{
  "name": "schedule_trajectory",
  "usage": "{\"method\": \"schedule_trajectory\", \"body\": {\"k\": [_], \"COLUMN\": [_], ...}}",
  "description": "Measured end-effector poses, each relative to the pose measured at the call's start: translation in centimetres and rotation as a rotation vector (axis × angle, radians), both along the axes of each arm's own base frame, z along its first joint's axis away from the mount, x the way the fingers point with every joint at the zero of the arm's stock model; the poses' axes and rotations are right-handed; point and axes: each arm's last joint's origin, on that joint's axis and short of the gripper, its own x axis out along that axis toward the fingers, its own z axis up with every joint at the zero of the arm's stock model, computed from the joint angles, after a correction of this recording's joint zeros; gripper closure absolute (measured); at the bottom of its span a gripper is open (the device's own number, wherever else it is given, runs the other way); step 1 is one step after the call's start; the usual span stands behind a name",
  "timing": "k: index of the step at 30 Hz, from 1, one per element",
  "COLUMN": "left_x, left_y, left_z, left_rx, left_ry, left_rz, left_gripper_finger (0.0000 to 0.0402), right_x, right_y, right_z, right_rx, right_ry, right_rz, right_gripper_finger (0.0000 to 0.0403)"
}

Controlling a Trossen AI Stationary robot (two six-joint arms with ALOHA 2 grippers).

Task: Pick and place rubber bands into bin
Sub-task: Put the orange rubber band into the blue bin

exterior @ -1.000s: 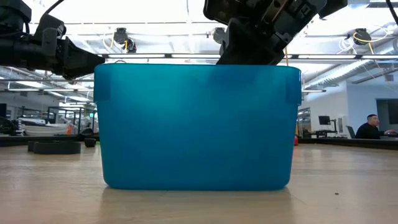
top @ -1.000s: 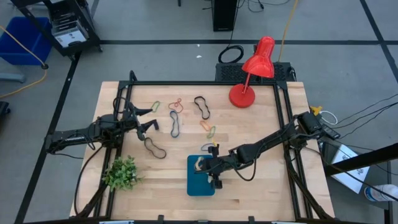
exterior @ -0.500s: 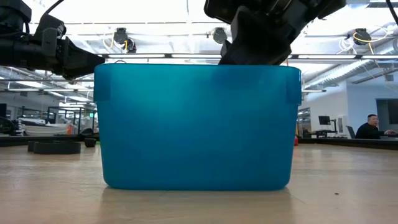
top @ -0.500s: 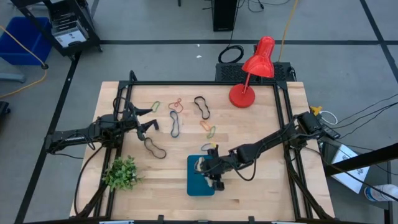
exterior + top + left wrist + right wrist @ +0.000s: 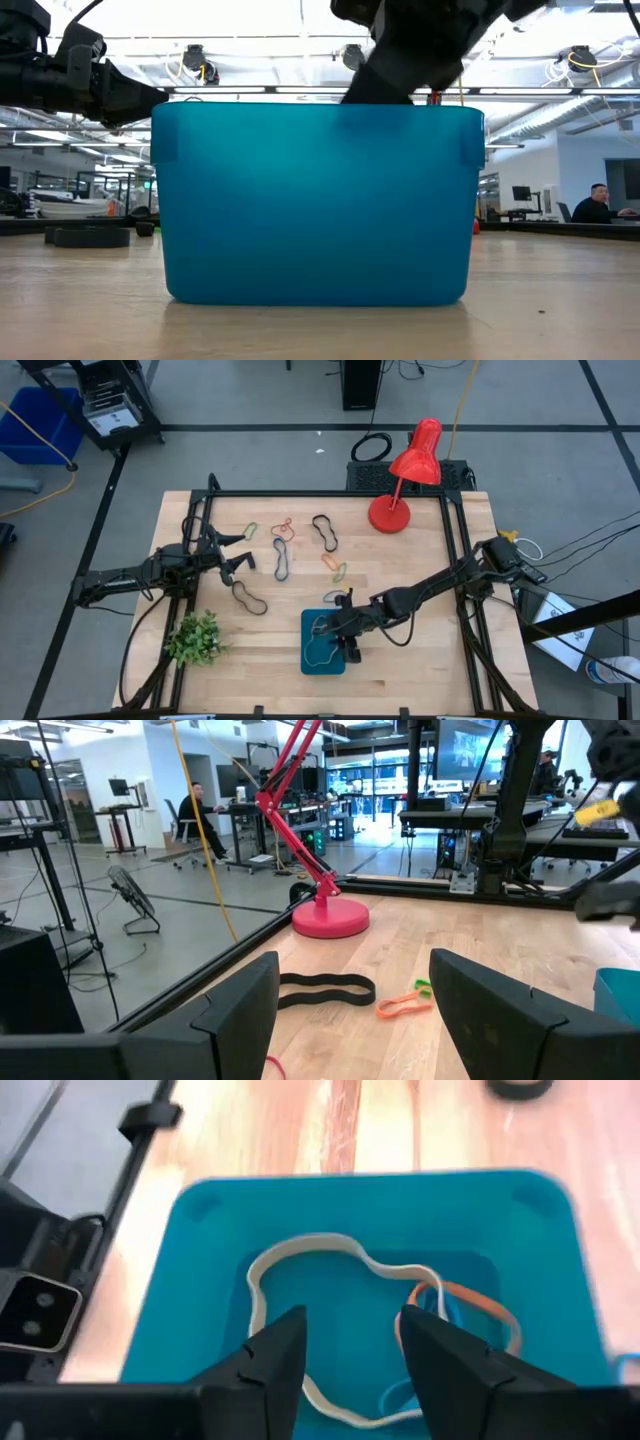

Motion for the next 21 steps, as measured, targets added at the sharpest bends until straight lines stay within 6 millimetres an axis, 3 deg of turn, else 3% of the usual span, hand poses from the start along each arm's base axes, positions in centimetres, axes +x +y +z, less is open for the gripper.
{"method": "schedule_trajectory", "body": {"k": [7,13,18,21], "left_x": [0.0,0.0,0.0,0.0], "left_y": [0.0,0.0,0.0,0.0], "left_z": [0.0,0.0,0.0,0.0], "left_rx": [0.000,0.000,0.000,0.003], "left_ry": [0.001,0.000,0.000,0.001], "left_rz": [0.000,0.000,0.000,0.000], "left_gripper_finger": [0.0135,0.0135,0.0135,0.0135], "right_x": [-1.3,-2.4,-3.1,-3.2], "right_y": [-1.7,-3.4,-4.8,-6.0], "right_z": [3.2,6.8,8.9,9.4], "right_rx": [-0.004,-0.035,-0.145,-0.238], "right_ry": [-0.013,-0.135,-0.227,-0.255], "right_rz": [-0.027,-0.007,0.050,-0.029], "right_gripper_finger": [0.0244,0.0241,0.0244,0.0249]}}
